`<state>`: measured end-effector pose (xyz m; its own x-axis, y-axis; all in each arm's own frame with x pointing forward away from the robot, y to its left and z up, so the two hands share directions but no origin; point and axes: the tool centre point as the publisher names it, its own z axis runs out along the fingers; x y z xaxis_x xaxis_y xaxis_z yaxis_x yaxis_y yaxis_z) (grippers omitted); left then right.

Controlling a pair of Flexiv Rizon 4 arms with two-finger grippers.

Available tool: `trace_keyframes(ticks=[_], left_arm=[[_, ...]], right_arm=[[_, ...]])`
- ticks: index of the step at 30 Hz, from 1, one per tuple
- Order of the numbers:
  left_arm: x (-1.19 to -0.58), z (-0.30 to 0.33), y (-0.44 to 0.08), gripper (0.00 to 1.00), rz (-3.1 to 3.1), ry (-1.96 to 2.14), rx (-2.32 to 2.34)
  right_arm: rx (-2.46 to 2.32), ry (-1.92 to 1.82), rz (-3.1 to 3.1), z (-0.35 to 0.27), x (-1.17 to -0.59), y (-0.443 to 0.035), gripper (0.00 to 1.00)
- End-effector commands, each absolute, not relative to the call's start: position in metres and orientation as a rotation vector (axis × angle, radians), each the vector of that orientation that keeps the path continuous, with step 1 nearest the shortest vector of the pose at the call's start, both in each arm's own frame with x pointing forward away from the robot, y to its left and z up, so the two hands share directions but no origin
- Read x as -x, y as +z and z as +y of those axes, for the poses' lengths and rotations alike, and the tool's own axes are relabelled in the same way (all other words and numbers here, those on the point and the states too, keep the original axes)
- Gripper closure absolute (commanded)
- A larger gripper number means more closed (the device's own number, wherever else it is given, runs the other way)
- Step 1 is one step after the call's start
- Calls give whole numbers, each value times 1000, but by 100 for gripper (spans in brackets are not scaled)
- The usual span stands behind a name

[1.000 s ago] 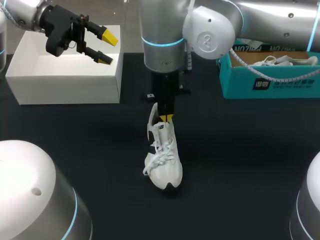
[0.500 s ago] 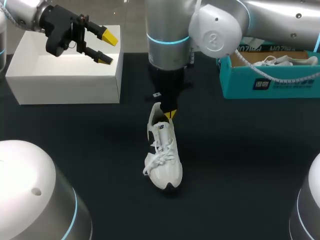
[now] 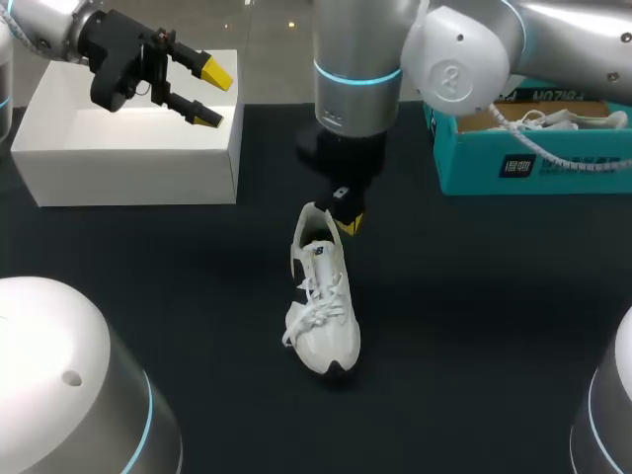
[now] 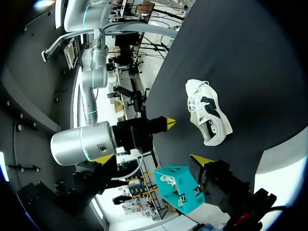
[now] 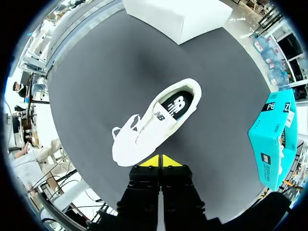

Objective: Take the shoe out of the shoebox, open the shoe tongue, remove and reinsert the insole, then place the shoe into the shoebox

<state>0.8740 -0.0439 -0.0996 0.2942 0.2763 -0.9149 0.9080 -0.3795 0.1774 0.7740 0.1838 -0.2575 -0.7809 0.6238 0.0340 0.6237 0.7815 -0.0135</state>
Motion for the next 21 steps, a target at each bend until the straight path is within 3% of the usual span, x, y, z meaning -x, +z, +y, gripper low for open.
trace_keyframes(ticks=[1,7,21], left_arm=[[-875,-44,-99,0,1063,-1090,-1834],[-875,-44,-99,0,1063,-1090,-1834],[-875,-44,-99,0,1063,-1090,-1834]], right_arm=[[742,139,-3101,183,-778,-259,100],[222,46,-3276,163,-788,-260,100],[229,47,-3273,160,-790,-261,100]])
